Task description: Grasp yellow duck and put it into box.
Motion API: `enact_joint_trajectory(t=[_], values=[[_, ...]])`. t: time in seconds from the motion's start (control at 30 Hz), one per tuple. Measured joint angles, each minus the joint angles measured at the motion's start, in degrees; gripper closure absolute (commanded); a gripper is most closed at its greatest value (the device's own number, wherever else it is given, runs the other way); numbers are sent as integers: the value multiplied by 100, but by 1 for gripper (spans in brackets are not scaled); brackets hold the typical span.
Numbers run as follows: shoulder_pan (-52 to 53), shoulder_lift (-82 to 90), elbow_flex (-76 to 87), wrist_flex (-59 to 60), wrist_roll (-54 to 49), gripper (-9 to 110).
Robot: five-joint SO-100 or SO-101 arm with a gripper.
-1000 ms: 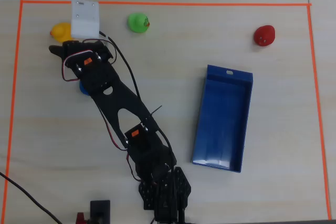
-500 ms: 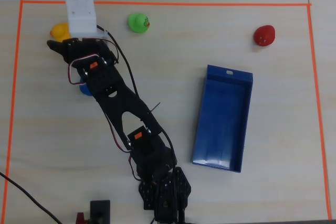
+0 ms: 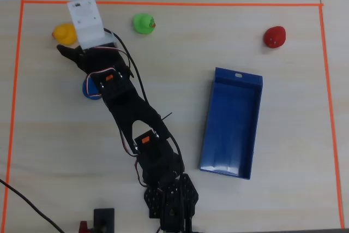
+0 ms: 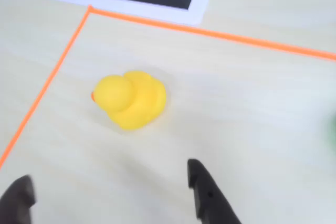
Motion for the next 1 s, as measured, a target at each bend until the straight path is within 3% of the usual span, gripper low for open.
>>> enact_joint_trajectory(t=[0.13, 0.4, 0.57, 1.0], values=[[0, 0, 721, -1362, -387, 62], [-167, 9, 817, -2048, -466, 62], [-316, 9, 1204, -3129, -809, 62], [-492, -457, 554, -3349, -1107, 62]])
